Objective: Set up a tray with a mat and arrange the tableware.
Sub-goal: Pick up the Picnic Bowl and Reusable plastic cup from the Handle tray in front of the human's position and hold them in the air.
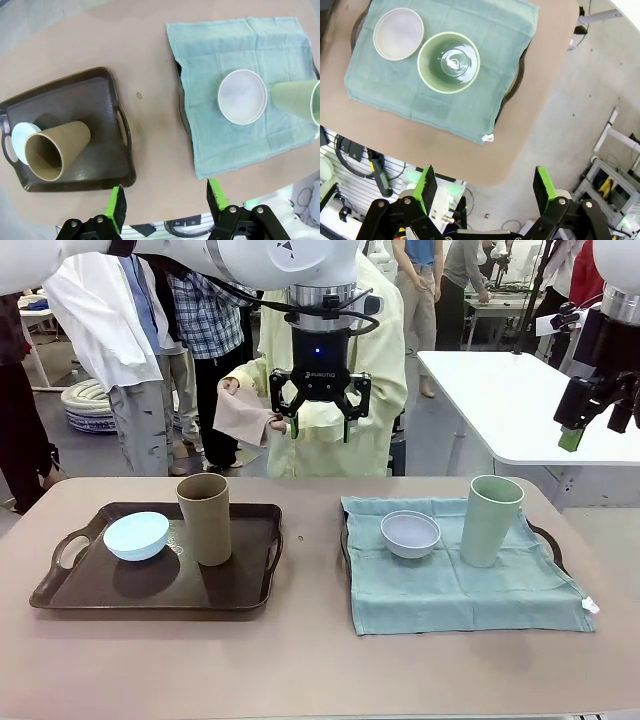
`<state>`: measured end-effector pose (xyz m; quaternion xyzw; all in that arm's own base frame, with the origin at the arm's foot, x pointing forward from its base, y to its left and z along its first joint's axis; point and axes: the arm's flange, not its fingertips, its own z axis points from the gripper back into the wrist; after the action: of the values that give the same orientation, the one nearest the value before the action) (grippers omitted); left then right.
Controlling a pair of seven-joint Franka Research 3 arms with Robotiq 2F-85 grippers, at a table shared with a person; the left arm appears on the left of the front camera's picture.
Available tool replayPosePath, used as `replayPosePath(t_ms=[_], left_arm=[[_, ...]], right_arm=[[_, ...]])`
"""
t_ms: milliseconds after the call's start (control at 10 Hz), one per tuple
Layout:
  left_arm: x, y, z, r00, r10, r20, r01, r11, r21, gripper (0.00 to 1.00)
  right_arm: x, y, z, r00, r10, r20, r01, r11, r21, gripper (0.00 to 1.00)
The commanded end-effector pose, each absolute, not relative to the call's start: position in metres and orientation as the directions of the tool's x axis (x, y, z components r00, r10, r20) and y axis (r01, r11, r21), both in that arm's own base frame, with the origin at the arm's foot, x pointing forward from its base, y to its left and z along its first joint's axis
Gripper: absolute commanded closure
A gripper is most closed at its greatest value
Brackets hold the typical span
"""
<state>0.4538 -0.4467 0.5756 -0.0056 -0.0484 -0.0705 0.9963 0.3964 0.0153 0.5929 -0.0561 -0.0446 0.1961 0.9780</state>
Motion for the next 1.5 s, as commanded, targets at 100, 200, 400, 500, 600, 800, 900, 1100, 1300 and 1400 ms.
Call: replayPosePath(t_ms=[100,200,400,500,600,800,900,1100,1300,1400], left_arm=[[0.444,-0.384,0.586,0.990,-0.126,0.070,0.132,0.987,-0.095,0.15],[0.442,-0.348,0.594,0.994,-0.092,0.060,0.100,0.984,-0.146,0.15],[0.432,-0.266,0.612,0.999,-0.026,0.031,0.032,0.972,-0.232,0.15],[0.430,-0.227,0.615,1.000,0.002,0.024,0.005,0.958,-0.287,0.15],[0.430,-0.188,0.615,1.000,0.015,0.017,-0.008,0.933,-0.361,0.15],[0.417,-0.116,0.614,1.000,0.025,0.007,-0.017,0.848,-0.530,0.15],[0.411,-0.089,0.608,1.000,0.022,0.014,-0.009,0.793,-0.609,0.15],[0.399,-0.037,0.585,0.998,0.069,-0.004,-0.050,0.679,-0.732,0.15],[0.375,0.008,0.559,0.993,0.121,-0.014,-0.082,0.583,-0.809,0.15],[0.369,0.023,0.546,0.990,0.138,-0.027,-0.099,0.545,-0.832,0.15]], right_arm=[[0.401,0.007,0.593,0.933,0.359,0.023,-0.358,0.933,-0.018,0.00],[0.401,0.002,0.597,0.928,0.371,0.020,-0.371,0.927,0.057,0.00],[0.396,-0.025,0.604,0.937,0.349,0.025,-0.345,0.907,0.242,0.00],[0.393,-0.045,0.606,0.942,0.333,0.033,-0.325,0.887,0.328,0.00],[0.389,-0.068,0.609,0.951,0.308,0.044,-0.297,0.860,0.414,0.00],[0.376,-0.113,0.608,0.971,0.235,0.045,-0.216,0.782,0.584,0.00],[0.373,-0.137,0.604,0.982,0.185,0.048,-0.173,0.755,0.632,0.00],[0.365,-0.178,0.594,0.991,0.122,0.048,-0.119,0.687,0.717,0.00],[0.351,-0.200,0.579,0.995,0.088,0.053,-0.095,0.603,0.792,0.00],[0.349,-0.208,0.571,0.996,0.074,0.041,-0.077,0.578,0.812,0.00]])
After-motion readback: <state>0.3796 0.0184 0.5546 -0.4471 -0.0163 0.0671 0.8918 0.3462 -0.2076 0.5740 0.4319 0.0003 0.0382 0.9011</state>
